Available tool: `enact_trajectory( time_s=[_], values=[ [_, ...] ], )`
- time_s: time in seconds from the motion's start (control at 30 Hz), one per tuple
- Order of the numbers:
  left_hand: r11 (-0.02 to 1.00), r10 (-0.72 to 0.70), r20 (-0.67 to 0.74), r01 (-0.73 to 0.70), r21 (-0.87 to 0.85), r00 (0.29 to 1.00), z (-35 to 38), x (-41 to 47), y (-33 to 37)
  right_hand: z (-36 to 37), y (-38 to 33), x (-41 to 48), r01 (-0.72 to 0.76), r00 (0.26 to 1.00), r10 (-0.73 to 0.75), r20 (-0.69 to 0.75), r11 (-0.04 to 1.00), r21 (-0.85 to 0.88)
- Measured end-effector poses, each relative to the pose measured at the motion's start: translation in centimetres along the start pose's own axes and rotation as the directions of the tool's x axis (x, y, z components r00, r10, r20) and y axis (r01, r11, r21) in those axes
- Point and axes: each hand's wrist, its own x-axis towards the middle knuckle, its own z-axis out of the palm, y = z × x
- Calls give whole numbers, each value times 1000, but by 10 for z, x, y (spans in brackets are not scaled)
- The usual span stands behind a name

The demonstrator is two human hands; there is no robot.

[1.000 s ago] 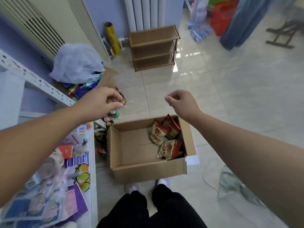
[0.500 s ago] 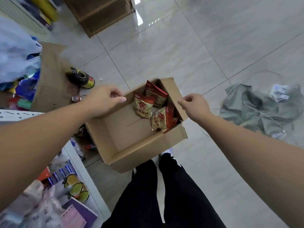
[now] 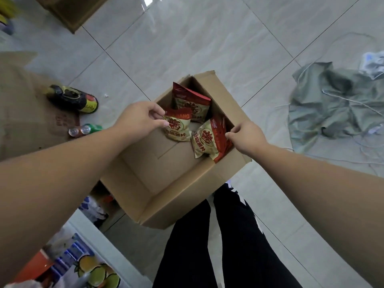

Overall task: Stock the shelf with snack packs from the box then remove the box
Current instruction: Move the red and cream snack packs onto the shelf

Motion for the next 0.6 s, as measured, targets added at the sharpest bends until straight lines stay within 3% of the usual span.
enact_trajectory(
  time_s=[0.27,0.6],
  values=[
    [993,27,-4,-27,113,1000,34,61,-14,33,14,33,-18,1000,18,-3,993,-119],
    [927,-13,14,6,375,1000,70,106,-38,61,29,56,-43,998,31,-53,966,-256]
  ],
)
